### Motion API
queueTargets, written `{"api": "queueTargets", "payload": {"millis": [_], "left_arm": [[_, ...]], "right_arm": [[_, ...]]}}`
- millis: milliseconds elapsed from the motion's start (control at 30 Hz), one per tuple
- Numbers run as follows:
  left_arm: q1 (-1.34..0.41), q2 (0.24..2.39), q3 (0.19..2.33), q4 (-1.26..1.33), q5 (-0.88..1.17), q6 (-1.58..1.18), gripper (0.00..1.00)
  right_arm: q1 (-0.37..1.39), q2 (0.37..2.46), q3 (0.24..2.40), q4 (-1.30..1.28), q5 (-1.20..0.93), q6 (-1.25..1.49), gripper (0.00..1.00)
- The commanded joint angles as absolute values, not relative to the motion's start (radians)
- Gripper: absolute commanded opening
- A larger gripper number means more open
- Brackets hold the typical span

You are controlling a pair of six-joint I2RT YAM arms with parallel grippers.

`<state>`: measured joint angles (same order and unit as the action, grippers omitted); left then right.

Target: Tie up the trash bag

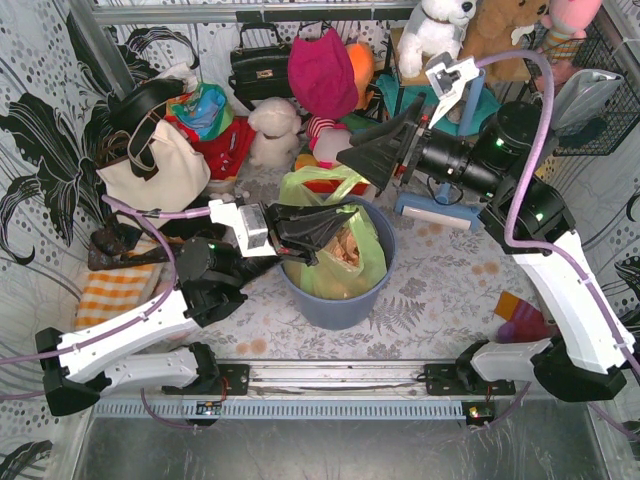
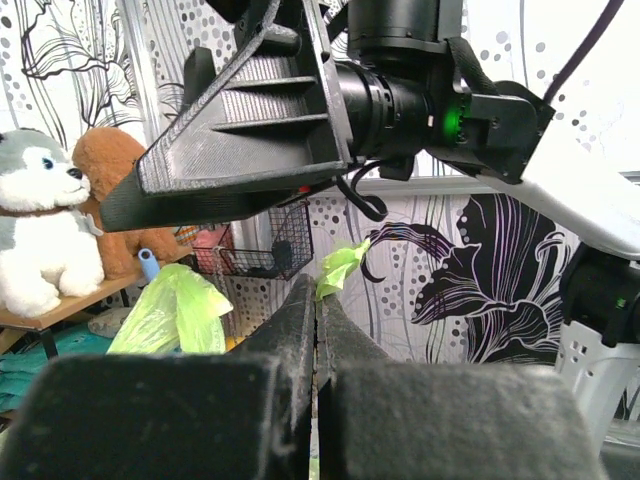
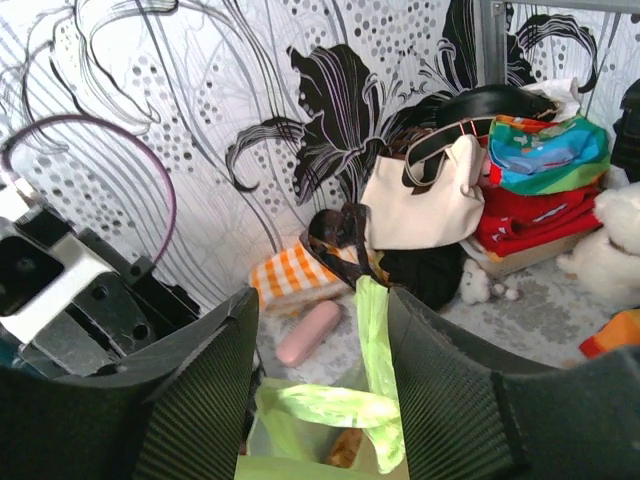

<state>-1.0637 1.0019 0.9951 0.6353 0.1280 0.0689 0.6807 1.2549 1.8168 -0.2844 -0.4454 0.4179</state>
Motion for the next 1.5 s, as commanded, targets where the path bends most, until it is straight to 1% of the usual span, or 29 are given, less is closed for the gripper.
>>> {"api": "queueTargets", "payload": {"millis": [0,167,267,367,467,567,733,867,933,1033,1100,1167,1233,1467], "left_arm": [[-1.056,0.979,0.987,0.679,0.163,0.053,0.00],[-1.055,0.975,0.986,0.668,0.193,0.051,0.00],[-1.055,0.968,0.986,0.654,0.219,0.052,0.00],[-1.054,0.957,0.985,0.631,0.251,0.059,0.00],[-1.054,0.954,0.984,0.628,0.246,0.048,0.00],[-1.052,0.954,0.988,0.624,0.251,0.047,0.00],[-1.052,0.960,0.990,0.620,0.262,0.043,0.00],[-1.051,0.966,0.992,0.620,0.266,0.043,0.00],[-1.049,0.968,0.994,0.620,0.273,0.042,0.00],[-1.049,0.974,0.998,0.619,0.281,0.037,0.00],[-1.049,0.978,1.001,0.620,0.282,0.032,0.00],[-1.049,0.981,1.005,0.618,0.280,0.029,0.00],[-1.049,0.983,1.006,0.621,0.282,0.025,0.00],[-1.050,0.986,1.007,0.627,0.285,0.018,0.00]], "right_arm": [[0.687,1.295,1.917,-0.388,-0.547,0.259,0.55],[0.687,1.294,1.974,-0.531,-0.604,0.026,0.58],[0.687,1.273,1.971,-0.593,-0.606,-0.157,0.64],[0.687,1.201,1.871,-0.541,-0.588,-0.294,0.68],[0.687,1.140,1.774,-0.479,-0.562,-0.405,0.76],[0.687,1.101,1.711,-0.455,-0.569,-0.578,0.78],[0.687,1.022,1.539,-0.354,-0.685,-0.921,0.84],[0.687,1.005,1.459,-0.261,-0.733,-1.049,0.85],[0.687,1.013,1.455,-0.253,-0.741,-1.117,0.84],[0.687,1.022,1.446,-0.202,-0.744,-1.146,0.81],[0.687,1.028,1.447,-0.179,-0.744,-1.162,0.77],[0.687,1.035,1.456,-0.170,-0.739,-1.179,0.70],[0.687,1.041,1.461,-0.157,-0.733,-1.190,0.58],[0.687,1.061,1.491,-0.196,-0.743,-1.209,0.45]]}}
